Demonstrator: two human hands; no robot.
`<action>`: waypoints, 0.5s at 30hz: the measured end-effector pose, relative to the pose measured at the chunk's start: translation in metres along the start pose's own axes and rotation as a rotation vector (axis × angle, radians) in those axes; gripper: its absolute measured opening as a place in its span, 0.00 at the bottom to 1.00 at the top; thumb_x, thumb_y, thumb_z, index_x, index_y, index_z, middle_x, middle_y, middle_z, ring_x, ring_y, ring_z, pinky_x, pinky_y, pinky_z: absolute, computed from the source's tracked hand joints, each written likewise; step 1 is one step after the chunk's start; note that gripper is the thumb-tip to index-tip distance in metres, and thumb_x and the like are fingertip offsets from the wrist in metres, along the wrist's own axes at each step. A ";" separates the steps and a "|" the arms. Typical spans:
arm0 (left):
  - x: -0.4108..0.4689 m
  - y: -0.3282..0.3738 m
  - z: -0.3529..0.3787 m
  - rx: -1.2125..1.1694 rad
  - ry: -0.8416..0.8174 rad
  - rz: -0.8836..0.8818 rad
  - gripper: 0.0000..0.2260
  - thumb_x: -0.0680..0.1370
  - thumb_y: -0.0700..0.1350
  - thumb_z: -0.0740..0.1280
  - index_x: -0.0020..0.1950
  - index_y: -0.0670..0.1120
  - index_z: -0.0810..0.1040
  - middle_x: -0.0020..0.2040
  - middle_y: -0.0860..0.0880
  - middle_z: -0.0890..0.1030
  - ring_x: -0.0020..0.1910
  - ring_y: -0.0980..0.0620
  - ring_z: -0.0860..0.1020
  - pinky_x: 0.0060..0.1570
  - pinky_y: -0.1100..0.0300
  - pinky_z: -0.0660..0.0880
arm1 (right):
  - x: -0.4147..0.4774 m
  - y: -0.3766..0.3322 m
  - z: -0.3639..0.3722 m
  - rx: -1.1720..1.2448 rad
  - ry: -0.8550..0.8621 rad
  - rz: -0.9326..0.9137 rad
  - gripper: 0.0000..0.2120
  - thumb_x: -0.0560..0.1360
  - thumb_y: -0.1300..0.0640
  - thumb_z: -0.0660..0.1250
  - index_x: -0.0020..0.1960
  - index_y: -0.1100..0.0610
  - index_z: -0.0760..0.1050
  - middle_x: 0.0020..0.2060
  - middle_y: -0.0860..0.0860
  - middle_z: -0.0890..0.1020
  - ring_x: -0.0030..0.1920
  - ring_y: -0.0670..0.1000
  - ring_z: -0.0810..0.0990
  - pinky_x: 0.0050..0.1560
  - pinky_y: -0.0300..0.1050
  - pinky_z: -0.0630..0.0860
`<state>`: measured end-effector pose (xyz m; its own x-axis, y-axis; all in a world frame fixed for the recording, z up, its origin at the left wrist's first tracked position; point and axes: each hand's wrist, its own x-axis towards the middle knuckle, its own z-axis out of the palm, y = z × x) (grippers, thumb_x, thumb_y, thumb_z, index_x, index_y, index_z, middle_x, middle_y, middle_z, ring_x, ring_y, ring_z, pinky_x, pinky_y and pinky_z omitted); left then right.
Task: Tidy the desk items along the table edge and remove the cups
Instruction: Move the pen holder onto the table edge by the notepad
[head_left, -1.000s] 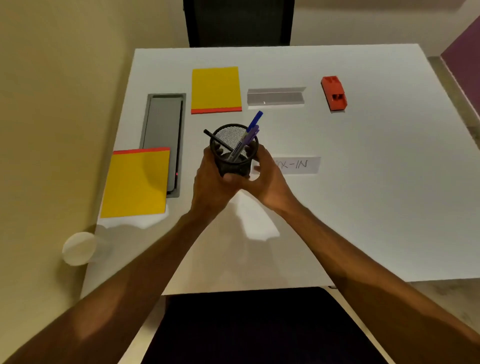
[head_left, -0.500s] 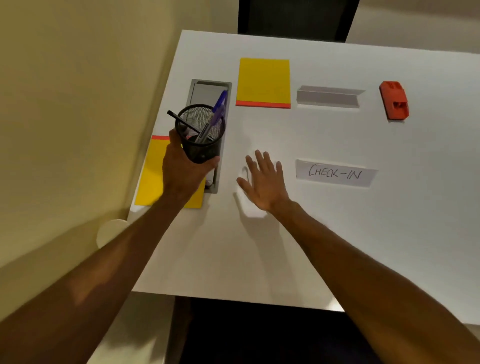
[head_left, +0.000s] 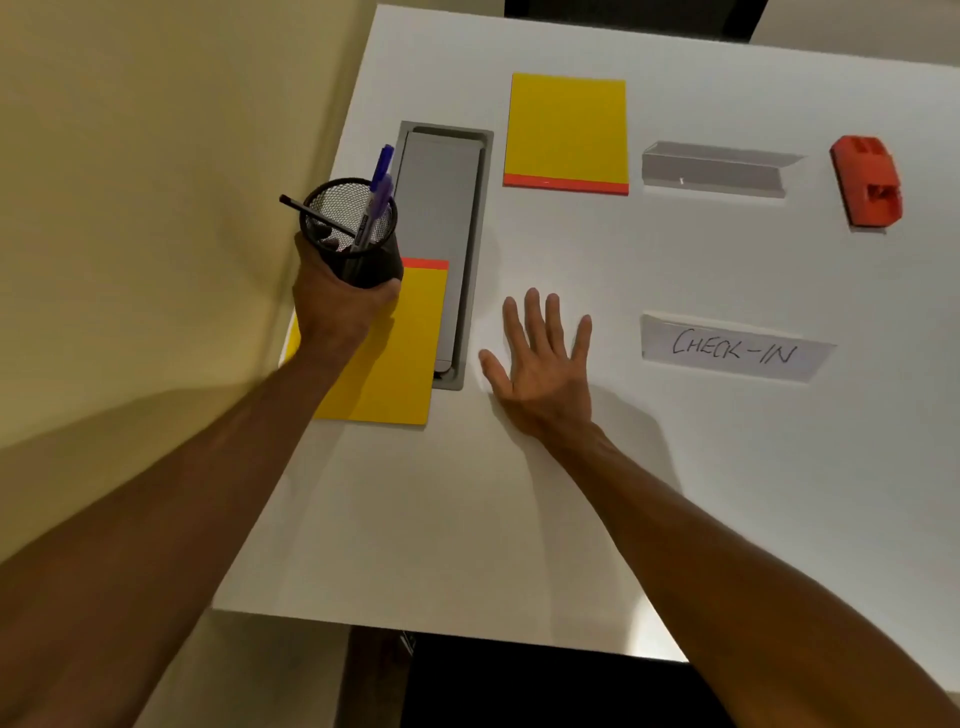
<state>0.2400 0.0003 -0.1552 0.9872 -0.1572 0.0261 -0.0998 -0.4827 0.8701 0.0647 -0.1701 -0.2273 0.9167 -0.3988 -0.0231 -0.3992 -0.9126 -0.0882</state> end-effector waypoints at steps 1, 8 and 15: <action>0.006 -0.001 0.001 0.003 0.003 -0.015 0.43 0.65 0.43 0.81 0.75 0.42 0.62 0.68 0.45 0.75 0.65 0.51 0.74 0.49 0.84 0.66 | 0.000 0.000 0.001 0.002 0.010 -0.003 0.36 0.80 0.32 0.43 0.81 0.52 0.45 0.80 0.55 0.46 0.80 0.58 0.42 0.74 0.69 0.45; 0.056 -0.003 0.009 -0.004 0.060 -0.121 0.46 0.63 0.48 0.81 0.75 0.44 0.62 0.71 0.48 0.72 0.71 0.50 0.70 0.67 0.64 0.67 | 0.000 0.000 0.005 -0.002 0.054 -0.022 0.36 0.80 0.33 0.43 0.81 0.52 0.46 0.80 0.55 0.47 0.80 0.58 0.43 0.74 0.69 0.46; 0.088 -0.015 0.022 0.004 0.119 -0.219 0.47 0.63 0.47 0.81 0.77 0.45 0.60 0.73 0.48 0.70 0.73 0.49 0.68 0.71 0.54 0.69 | 0.000 0.000 0.004 -0.005 0.047 -0.014 0.36 0.80 0.33 0.43 0.81 0.51 0.44 0.80 0.55 0.46 0.80 0.57 0.42 0.74 0.69 0.47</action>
<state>0.3255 -0.0257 -0.1768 0.9930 0.0540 -0.1053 0.1182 -0.4977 0.8593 0.0648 -0.1698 -0.2317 0.9206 -0.3897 0.0252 -0.3865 -0.9185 -0.0832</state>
